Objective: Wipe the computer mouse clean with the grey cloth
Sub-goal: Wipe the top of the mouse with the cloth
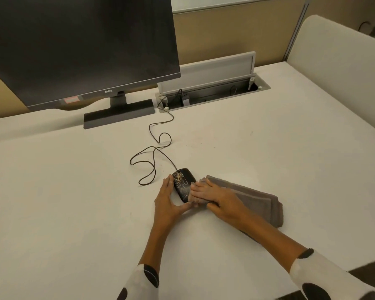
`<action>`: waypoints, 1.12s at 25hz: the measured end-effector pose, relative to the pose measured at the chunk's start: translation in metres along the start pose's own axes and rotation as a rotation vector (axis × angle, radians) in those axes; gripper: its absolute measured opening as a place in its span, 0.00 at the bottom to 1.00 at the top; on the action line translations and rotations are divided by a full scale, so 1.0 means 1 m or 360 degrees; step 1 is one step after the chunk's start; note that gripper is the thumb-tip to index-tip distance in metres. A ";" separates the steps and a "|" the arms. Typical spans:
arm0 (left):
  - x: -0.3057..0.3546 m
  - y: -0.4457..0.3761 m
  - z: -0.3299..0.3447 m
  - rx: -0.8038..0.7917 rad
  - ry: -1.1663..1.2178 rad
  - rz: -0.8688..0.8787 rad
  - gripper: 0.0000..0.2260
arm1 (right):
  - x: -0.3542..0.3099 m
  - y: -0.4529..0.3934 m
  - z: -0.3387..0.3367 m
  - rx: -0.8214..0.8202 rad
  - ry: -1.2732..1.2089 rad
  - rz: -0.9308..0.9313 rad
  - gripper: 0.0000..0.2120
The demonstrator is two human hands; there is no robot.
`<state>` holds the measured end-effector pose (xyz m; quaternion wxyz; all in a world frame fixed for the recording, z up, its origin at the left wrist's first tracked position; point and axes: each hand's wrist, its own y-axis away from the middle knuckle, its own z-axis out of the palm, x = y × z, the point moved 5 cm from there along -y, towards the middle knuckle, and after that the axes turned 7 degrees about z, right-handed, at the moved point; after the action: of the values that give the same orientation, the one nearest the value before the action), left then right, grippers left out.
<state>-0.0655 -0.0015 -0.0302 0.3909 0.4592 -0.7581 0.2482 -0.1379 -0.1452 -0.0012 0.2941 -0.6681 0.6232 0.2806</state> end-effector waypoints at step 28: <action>0.004 0.003 -0.002 -0.0008 0.0056 -0.0024 0.46 | 0.000 -0.003 -0.001 0.0016 -0.0160 -0.0001 0.23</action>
<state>-0.0686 -0.0005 -0.0256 0.4073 0.4595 -0.7482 0.2514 -0.1345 -0.1465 -0.0005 0.3283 -0.6519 0.6089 0.3105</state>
